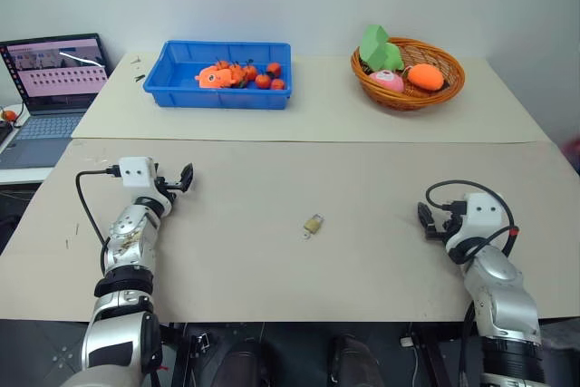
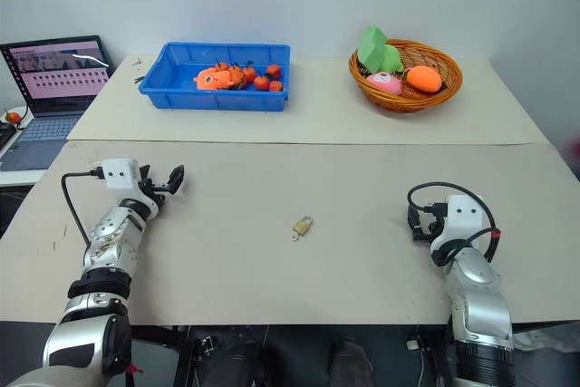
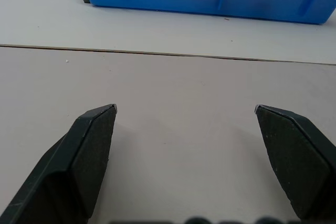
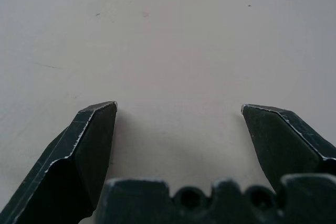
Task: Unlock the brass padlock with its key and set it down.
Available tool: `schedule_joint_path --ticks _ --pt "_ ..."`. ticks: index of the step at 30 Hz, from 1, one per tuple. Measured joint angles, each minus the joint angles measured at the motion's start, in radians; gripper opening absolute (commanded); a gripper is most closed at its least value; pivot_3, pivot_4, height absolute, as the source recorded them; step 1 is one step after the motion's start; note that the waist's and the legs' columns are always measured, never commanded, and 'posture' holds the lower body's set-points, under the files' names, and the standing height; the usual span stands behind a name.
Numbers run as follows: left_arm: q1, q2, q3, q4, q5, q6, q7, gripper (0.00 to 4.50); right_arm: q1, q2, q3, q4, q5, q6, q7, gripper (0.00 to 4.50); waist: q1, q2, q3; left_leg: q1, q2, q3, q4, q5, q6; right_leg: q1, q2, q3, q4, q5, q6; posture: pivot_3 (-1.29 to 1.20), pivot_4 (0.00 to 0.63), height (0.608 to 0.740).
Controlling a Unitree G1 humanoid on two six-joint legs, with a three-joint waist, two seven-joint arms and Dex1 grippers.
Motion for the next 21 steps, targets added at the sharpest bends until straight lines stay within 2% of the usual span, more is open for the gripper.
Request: schedule_joint_path --ticks 9,14,17,18,21 --pt "0.043 -0.003 -0.054 -0.092 -0.009 0.055 -0.128 4.5 -0.026 -0.031 0.015 0.039 -0.001 -0.006 0.038 4.48 0.001 0.0 0.0 0.0 0.0 0.0 0.0 0.0 0.0 0.0 0.0 0.0 0.0 0.0 0.0 0.0 0.15 0.692" --pt "0.163 0.027 -0.157 -0.354 -0.094 0.221 -0.392 4.5 -0.038 -0.14 0.021 0.08 -0.005 -0.022 0.136 4.48 0.0 0.0 0.0 0.0 0.0 0.0 0.0 0.0 0.0 0.0 0.0 0.0 -0.001 0.0 0.0 0.0 0.15 0.692" --pt "0.254 0.118 -0.253 -0.565 -0.154 0.335 -0.575 4.5 -0.051 -0.181 0.021 0.119 -0.008 -0.04 0.177 4.48 -0.009 0.0 0.0 0.0 0.002 0.001 0.001 -0.001 -0.001 -0.001 0.001 0.001 -0.001 -0.001 0.0 0.0 0.15 0.692" --pt "0.296 0.177 -0.278 -0.649 -0.174 0.372 -0.656 4.5 -0.057 -0.199 0.02 0.135 -0.007 -0.042 0.199 4.48 -0.014 0.0 0.0 0.001 0.002 0.001 0.001 -0.001 -0.001 -0.001 0.001 0.002 0.0 -0.001 0.0 0.0 0.15 0.692" --pt "0.358 0.297 -0.305 -0.78 -0.205 0.415 -0.797 4.5 -0.057 -0.26 0.023 0.147 0.002 -0.05 0.286 4.48 -0.02 0.002 0.001 0.002 0.002 0.001 0.001 -0.001 -0.002 -0.001 0.001 0.003 0.0 -0.002 -0.001 0.0 0.15 0.692"
